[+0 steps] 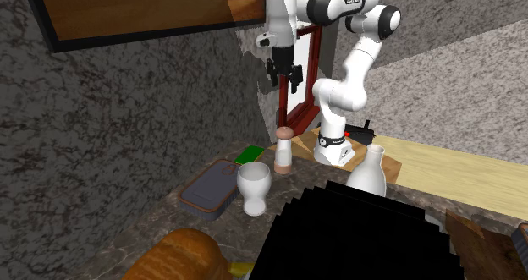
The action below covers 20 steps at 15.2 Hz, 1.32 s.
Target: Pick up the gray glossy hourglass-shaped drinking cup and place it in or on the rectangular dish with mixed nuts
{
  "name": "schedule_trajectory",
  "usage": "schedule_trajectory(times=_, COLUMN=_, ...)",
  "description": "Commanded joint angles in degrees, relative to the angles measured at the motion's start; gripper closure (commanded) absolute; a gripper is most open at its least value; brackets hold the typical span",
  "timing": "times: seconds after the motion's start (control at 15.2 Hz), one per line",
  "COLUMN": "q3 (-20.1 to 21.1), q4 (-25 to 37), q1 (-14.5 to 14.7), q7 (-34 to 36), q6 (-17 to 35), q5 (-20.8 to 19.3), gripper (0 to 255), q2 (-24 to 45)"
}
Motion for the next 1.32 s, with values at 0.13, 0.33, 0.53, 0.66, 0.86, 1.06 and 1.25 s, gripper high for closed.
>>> schedule_trajectory(times=0.13, q3=1.0, q4=-0.9, q1=0.6, q7=1.9, q6=3.6, q5=1.6, gripper=0, q2=1.9)
schedule_trajectory(times=0.33, q3=2.6, q4=-1.8, q1=1.5, q7=4.6, q6=9.1, q5=3.7, gripper=0, q2=5.4)
schedule_trajectory(times=0.53, q3=4.1, q4=-1.9, q1=2.4, q7=7.1, q6=14.5, q5=5.6, gripper=0, q2=9.4)
schedule_trajectory(times=0.66, q3=5.1, q4=-1.6, q1=2.9, q7=8.7, q6=18.1, q5=6.7, gripper=0, q2=12.3)
schedule_trajectory(times=0.86, q3=6.6, q4=-0.5, q1=3.7, q7=10.9, q6=23.2, q5=8.1, gripper=0, q2=17.1)
schedule_trajectory(times=1.06, q3=8.0, q4=1.2, q1=4.4, q7=13.1, q6=28.1, q5=9.2, gripper=0, q2=22.2)
schedule_trajectory(times=1.25, q3=9.4, q4=3.7, q1=5.0, q7=15.3, q6=32.5, q5=9.9, gripper=0, q2=27.6)
